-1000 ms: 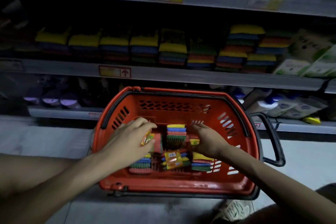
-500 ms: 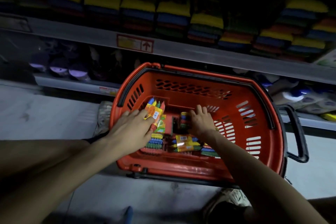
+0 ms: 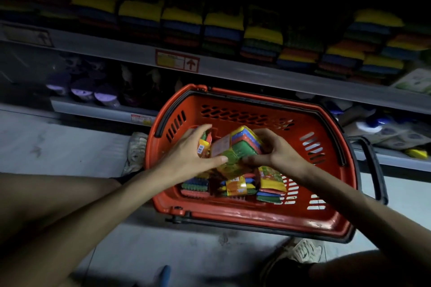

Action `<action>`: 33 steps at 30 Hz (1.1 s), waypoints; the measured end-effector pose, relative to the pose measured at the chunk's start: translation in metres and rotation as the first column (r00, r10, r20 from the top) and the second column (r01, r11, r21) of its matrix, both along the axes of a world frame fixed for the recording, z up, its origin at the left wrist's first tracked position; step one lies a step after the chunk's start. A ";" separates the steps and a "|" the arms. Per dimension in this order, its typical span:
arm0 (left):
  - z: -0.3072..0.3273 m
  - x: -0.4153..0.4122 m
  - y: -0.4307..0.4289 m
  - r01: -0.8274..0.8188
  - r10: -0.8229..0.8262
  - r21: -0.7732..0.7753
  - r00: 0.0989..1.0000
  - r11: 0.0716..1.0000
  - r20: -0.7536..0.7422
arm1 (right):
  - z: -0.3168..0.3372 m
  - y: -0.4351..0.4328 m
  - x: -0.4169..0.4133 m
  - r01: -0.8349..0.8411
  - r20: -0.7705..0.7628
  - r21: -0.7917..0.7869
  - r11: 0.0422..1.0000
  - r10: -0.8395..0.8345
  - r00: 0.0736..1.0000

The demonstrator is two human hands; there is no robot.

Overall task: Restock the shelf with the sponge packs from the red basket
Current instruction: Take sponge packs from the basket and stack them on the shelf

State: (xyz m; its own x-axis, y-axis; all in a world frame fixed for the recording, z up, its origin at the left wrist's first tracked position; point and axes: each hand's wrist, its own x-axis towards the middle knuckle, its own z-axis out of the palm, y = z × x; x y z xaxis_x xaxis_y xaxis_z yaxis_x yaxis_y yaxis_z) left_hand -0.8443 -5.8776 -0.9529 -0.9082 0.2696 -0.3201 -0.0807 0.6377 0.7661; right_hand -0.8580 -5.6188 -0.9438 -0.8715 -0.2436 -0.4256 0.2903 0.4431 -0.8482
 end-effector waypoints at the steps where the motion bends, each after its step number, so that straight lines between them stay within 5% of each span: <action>1: 0.002 -0.001 0.001 -0.003 0.002 0.053 1.000 0.999 0.022 | 0.011 -0.002 0.001 0.010 0.068 -0.109 0.994 -0.002 0.998; 5: 0.006 -0.003 0.007 -0.158 0.088 0.334 0.972 0.929 0.216 | 0.025 -0.011 0.001 0.063 0.185 -0.338 0.939 0.001 0.983; 9: 0.009 -0.004 0.004 -0.315 0.227 0.337 0.934 0.887 0.275 | 0.001 -0.008 -0.015 0.197 0.380 -0.405 0.893 -0.032 0.925; 12: 0.008 -0.003 -0.001 -0.422 0.339 0.289 0.893 0.859 0.296 | -0.040 0.002 -0.024 0.176 0.340 -0.138 0.975 -0.120 0.933; 15: -0.001 -0.005 -0.009 -0.526 0.420 0.278 0.833 0.804 0.360 | -0.078 0.004 -0.019 -0.118 0.214 0.258 0.959 0.062 0.975; 17: -0.004 -0.006 -0.012 -0.581 0.439 0.279 0.787 0.765 0.434 | -0.096 0.003 -0.015 -0.387 0.218 0.498 0.776 0.319 0.922; 20: -0.007 -0.006 -0.015 -0.622 0.428 0.313 0.748 0.718 0.507 | -0.124 -0.005 -0.011 -0.586 0.251 0.727 0.358 0.656 0.712; 25: -0.012 -0.010 -0.022 -0.678 0.424 0.335 0.695 0.654 0.580 | -0.150 -0.019 -0.006 -0.655 0.394 0.754 0.052 0.762 0.513; 28: -0.007 -0.010 -0.022 -0.672 0.417 0.351 0.704 0.652 0.575 | -0.152 -0.023 -0.005 -0.635 0.346 0.767 0.092 0.775 0.530; 33: 0.004 -0.009 -0.016 -0.655 0.395 0.396 0.727 0.643 0.561 | -0.138 -0.016 -0.012 -0.579 0.255 0.733 0.357 0.645 0.720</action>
State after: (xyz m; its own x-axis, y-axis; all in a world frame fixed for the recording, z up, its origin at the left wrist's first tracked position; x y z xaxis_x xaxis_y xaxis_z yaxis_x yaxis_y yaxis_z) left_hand -0.8533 -5.8937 -0.9492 -0.7716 0.0245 -0.6356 -0.6332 -0.1246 0.7639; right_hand -0.8701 -5.6350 -1.0818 -0.6491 -0.3613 -0.6694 -0.3712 0.9186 -0.1359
